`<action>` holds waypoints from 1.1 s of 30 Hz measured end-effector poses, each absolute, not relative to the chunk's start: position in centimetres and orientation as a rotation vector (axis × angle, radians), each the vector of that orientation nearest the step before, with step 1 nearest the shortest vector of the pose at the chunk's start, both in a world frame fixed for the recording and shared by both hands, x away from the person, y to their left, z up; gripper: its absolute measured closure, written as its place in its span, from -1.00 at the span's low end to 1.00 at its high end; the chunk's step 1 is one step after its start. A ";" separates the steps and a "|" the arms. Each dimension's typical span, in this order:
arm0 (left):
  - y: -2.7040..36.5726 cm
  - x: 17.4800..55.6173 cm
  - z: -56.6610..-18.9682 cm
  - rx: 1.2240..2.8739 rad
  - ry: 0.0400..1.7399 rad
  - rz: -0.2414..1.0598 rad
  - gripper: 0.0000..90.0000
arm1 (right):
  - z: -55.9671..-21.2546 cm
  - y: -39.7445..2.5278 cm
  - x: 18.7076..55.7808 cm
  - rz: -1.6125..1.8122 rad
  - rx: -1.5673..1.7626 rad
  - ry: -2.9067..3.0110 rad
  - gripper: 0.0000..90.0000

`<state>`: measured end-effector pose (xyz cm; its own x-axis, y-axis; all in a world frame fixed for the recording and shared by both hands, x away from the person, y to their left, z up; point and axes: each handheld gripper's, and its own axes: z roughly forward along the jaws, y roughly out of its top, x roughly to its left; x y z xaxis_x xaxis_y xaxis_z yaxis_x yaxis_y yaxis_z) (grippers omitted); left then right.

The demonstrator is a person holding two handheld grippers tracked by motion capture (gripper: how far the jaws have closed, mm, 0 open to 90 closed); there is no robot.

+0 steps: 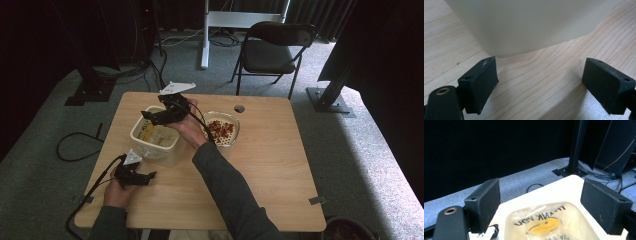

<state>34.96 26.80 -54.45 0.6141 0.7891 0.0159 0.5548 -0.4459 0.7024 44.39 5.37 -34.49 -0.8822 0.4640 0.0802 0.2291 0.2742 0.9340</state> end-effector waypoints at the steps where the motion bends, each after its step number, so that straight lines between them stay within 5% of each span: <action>1: 26.8 35.0 -54.4 2.169 1.051 0.452 -0.70 | -34.5 5.2 44.3 1.660 0.643 2.333 -0.65; 33: 26.8 35.0 -54.5 2.162 1.055 0.451 -0.70 | -36.3 -1.4 40.1 1.555 0.620 2.314 -0.61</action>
